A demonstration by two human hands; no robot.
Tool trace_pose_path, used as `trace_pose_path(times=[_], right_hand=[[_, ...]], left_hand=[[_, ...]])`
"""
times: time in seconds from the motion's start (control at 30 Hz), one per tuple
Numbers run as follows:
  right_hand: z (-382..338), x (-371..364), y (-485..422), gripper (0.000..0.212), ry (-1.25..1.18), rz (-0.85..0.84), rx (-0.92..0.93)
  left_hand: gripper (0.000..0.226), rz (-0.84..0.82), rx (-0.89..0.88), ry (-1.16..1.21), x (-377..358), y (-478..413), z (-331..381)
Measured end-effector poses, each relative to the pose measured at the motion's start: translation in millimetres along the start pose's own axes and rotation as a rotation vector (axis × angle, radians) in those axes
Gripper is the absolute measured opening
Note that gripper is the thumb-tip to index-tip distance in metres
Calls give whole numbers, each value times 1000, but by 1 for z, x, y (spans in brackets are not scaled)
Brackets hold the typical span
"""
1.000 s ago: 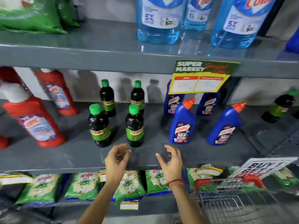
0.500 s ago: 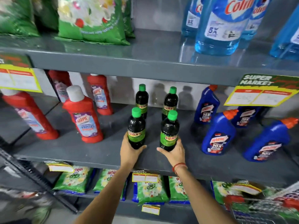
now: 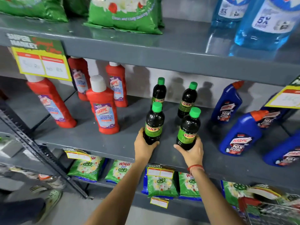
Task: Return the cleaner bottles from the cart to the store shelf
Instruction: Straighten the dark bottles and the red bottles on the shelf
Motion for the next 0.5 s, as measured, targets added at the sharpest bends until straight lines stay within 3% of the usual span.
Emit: trace_pose_path(times=[0.1, 0.2, 0.33, 0.5], right_hand=[[-11, 13, 29, 92, -41, 202, -3], [-43, -2, 69, 74, -104, 293, 102], [-116, -76, 95, 54, -142, 63, 343], [-166, -184, 96, 77, -207, -311, 271]], left_hand=[[77, -38, 57, 118, 16, 12, -14], [54, 6, 62, 225, 57, 22, -27], [30, 176, 19, 209, 140, 16, -31], [38, 364, -10, 108, 231, -10, -39]])
Point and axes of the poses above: each hand's wrist, its own y-axis away from the middle knuckle, its own x-axis out of the back of the hand, z = x × y, the point moved 9 cm from there along -y, towards the middle knuckle, and after that the axes turned 4 degrees about y, right-handed, at the moved point
